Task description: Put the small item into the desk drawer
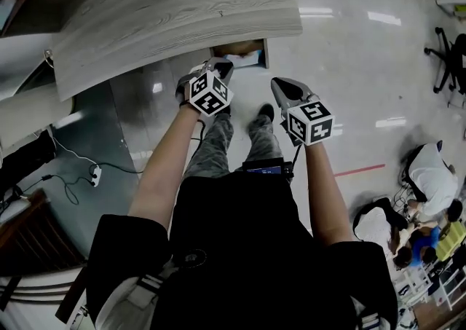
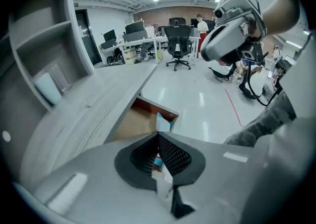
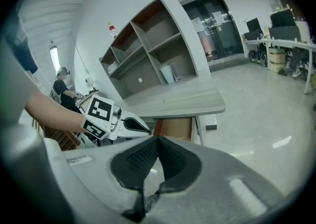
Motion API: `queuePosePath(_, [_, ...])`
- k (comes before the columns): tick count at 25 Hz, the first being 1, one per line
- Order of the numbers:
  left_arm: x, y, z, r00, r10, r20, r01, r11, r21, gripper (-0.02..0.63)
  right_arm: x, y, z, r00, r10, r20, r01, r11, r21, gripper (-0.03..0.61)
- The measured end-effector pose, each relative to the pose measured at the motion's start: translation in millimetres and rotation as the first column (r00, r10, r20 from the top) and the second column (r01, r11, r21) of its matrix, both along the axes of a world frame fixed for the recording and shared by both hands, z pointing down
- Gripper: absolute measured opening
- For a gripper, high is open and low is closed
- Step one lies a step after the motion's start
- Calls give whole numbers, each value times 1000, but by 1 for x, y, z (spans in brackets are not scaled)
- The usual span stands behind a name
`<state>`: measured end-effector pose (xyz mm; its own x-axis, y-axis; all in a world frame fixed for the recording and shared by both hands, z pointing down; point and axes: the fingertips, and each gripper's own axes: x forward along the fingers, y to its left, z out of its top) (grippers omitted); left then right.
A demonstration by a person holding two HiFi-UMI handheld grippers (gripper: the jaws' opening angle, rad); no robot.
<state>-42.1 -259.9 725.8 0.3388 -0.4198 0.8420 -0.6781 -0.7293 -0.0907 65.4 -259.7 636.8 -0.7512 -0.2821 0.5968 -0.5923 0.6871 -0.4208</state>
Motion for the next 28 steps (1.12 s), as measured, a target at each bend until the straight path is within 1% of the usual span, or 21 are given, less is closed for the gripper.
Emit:
queuePosePath(7, [-3,13,-31,995,-73,-75,74,997,7,2,5,3,-22,1000,29,-9,-29,999,26,3])
queuePosePath(11, [1,24,-52,979,-126,-161,129,992,10,2,7,6,-35,999,50,-7,-50,998,40,3])
queuePosePath(17, [6,36,-78,951,-178,-254,189,982,21,2,6,9,-54,998,58,3,-59,996,71,3])
queuePosePath(20, [4,37,-94,926,-212,-312,233,972,31,2,6,10,-64,998,62,7,-63,994,84,3])
queuePosePath(24, [9,44,-118,875,-242,-420,274,962,17,2,7,14,-70,997,70,13,-70,993,92,3])
queuePosePath(28, [13,52,-134,828,-251,-501,296,955,11,2,8,20,-72,998,69,9,-69,993,96,3])
